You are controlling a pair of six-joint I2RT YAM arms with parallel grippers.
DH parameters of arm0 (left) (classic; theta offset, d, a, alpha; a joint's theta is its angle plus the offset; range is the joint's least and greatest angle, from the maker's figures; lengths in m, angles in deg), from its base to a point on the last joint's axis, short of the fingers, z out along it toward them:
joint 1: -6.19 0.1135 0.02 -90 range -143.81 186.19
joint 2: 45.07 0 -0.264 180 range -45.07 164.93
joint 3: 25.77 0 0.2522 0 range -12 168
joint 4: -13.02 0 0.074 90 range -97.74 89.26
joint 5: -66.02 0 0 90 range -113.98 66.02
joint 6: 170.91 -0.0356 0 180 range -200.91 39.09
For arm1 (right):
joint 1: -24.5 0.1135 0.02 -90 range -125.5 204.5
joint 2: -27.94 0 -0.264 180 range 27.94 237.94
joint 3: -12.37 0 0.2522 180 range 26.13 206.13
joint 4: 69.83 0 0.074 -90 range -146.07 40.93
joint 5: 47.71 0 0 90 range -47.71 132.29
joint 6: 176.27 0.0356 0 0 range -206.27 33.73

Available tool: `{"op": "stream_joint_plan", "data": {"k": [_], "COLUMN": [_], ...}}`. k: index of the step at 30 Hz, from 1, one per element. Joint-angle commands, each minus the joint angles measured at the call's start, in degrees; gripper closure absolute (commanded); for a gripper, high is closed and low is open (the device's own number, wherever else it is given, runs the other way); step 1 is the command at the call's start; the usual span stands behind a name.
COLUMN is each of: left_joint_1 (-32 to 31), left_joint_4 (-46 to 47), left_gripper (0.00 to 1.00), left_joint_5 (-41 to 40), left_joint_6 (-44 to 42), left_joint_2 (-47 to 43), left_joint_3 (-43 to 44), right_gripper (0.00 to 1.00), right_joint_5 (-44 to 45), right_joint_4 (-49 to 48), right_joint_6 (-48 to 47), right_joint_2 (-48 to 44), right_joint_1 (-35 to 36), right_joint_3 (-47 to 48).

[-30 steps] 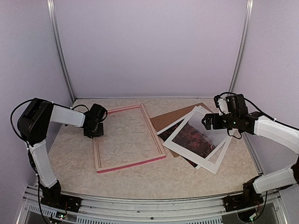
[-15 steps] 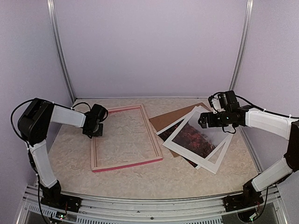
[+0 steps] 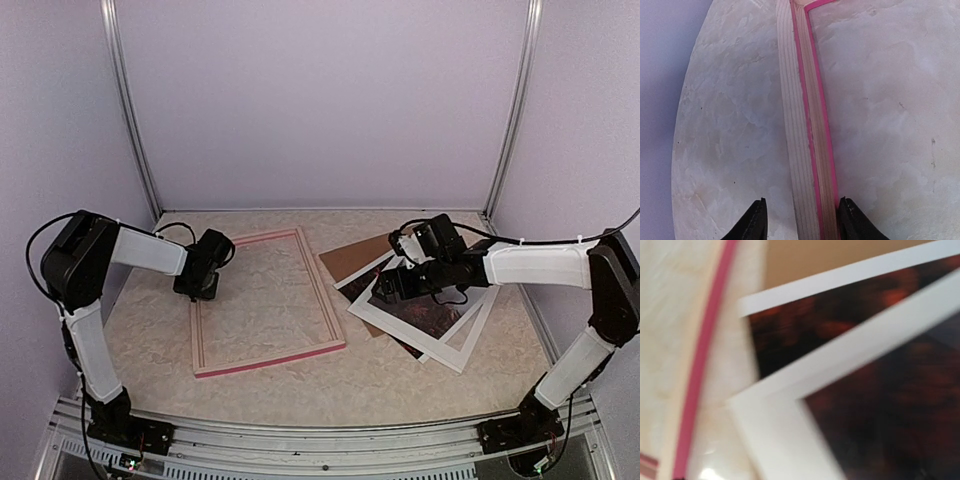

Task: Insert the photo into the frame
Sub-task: Move the frame body to the center of the board, then rotate the frame body at the center of the board.

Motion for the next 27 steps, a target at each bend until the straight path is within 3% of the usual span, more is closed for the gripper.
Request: {"op": "stream_joint_plan", "data": {"k": [1, 5, 9, 14, 21, 25, 27], "left_joint_1": [0.3, 0.2, 1.3, 5.1, 12.2, 13.1, 13.1], "left_joint_4": [-6.1, -4.6, -1.1, 3.0, 7.3, 7.2, 6.6], "left_gripper": [0.44, 0.22, 0.03, 0.01, 0.01, 0.03, 0.09], "left_joint_5": [-0.6, 0.1, 6.6, 16.5, 26.5, 27.6, 27.6], "left_joint_6": [0.0, 1.3, 1.8, 3.2, 5.2, 4.9, 4.6], "left_joint_2": [-0.3, -3.0, -6.4, -9.8, -6.5, -2.3, -0.5], "left_joint_3": [-1.7, -2.8, -3.9, -5.0, -3.7, -1.3, 0.1], "right_gripper": [0.00, 0.00, 0.00, 0.02, 0.07, 0.09, 0.10], "right_joint_5": [-0.8, -0.2, -1.2, -2.7, -3.7, -4.6, -5.4], "right_joint_4": [-4.1, -4.5, -5.6, -6.8, -7.8, -9.3, -10.4], "right_joint_6": [2.9, 3.2, 3.5, 4.5, 6.2, 6.9, 6.7], "right_joint_2": [5.1, 10.5, 14.5, 18.0, 19.7, 19.2, 19.1], "right_joint_1": [5.8, 10.7, 13.9, 17.0, 21.3, 23.7, 25.2], "right_joint_3": [1.8, 5.0, 7.6, 9.0, 8.4, 7.1, 6.6]}}
